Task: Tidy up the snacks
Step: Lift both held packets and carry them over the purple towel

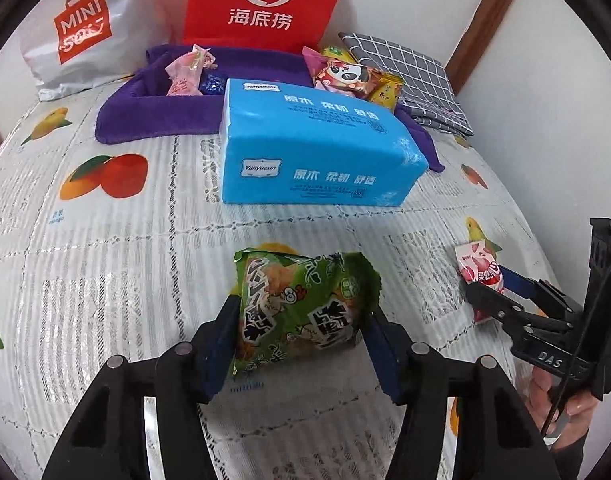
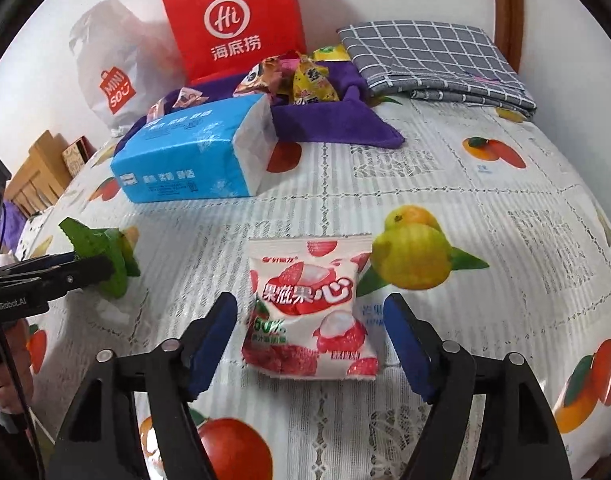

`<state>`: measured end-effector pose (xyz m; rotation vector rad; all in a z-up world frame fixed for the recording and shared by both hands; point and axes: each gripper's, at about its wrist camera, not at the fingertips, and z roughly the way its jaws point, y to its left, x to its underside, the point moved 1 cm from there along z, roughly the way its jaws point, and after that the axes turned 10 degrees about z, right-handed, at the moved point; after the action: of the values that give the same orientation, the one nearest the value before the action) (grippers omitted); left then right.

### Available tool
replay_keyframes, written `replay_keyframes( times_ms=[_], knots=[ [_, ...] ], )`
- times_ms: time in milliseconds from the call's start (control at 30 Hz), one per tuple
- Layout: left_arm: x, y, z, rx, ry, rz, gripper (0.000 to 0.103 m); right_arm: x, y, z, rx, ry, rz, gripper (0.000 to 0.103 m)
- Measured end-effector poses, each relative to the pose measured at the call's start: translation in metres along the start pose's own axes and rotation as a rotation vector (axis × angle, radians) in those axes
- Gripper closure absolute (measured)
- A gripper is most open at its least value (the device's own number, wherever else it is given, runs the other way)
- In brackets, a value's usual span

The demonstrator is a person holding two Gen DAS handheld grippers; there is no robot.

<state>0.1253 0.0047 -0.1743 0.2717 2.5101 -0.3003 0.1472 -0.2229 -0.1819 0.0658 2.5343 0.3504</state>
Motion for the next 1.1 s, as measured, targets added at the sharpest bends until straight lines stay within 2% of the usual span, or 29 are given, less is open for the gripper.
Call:
replay_keyframes(
  times_ms=[100,133,333,567,800,1100],
  knots=[
    [-0.001,0.0,0.0,0.013,0.0,0.001,0.052,0.0,0.006,0.004,0.08,-0.014,-0.053,0.049],
    [0.0,0.001,-0.002,0.016,0.0,-0.002,0.053,0.0,0.007,0.003,0.085,-0.016,-0.067,0.05],
    [0.001,0.002,-0.018,0.032,-0.031,-0.003,0.053,-0.002,0.003,-0.006,0.028,0.012,0.005,0.051],
    [0.001,0.007,-0.04,0.035,-0.065,-0.013,0.053,-0.005,0.015,-0.027,-0.006,-0.001,0.029,0.051],
    [-0.006,0.007,-0.061,0.047,-0.093,-0.01,0.053,-0.019,0.031,-0.059,-0.049,-0.052,0.042,0.051],
    [-0.019,0.006,-0.081,0.061,-0.122,-0.013,0.053,-0.041,0.057,-0.092,-0.065,-0.112,0.02,0.051]
  ],
)
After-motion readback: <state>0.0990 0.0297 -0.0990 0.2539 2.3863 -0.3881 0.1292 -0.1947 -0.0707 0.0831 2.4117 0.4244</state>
